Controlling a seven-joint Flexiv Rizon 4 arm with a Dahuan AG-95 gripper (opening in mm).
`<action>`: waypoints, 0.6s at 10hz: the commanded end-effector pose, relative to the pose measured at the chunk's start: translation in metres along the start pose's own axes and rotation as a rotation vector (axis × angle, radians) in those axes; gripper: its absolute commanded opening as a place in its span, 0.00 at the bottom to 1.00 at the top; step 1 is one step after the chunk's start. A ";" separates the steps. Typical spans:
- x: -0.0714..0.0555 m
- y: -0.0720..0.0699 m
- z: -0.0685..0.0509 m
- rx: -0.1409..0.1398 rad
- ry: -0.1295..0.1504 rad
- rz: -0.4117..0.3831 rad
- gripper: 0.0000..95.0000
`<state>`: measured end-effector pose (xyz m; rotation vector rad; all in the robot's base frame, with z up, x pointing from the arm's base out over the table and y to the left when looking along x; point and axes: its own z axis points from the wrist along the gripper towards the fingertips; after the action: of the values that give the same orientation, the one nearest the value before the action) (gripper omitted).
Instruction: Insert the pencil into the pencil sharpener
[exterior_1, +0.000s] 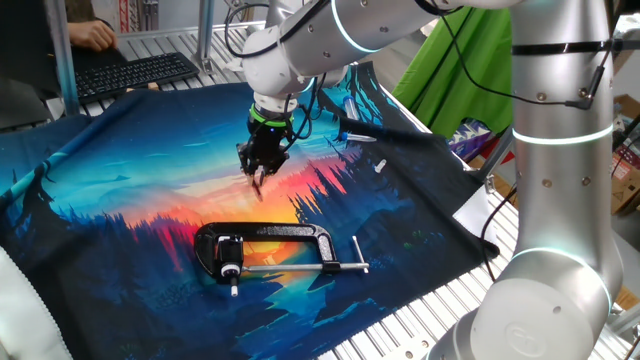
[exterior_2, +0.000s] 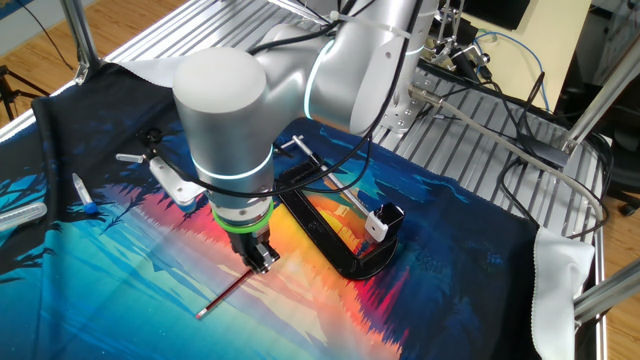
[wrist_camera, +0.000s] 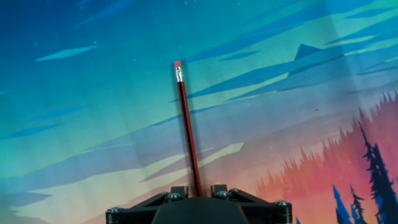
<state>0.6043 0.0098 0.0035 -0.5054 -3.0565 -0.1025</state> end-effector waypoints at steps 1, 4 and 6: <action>0.000 0.000 0.001 -0.002 -0.003 -0.002 0.20; 0.000 0.000 0.002 -0.004 -0.006 -0.003 0.00; 0.000 0.000 0.003 -0.011 -0.009 -0.005 0.00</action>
<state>0.6045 0.0097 0.0010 -0.5007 -3.0688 -0.1206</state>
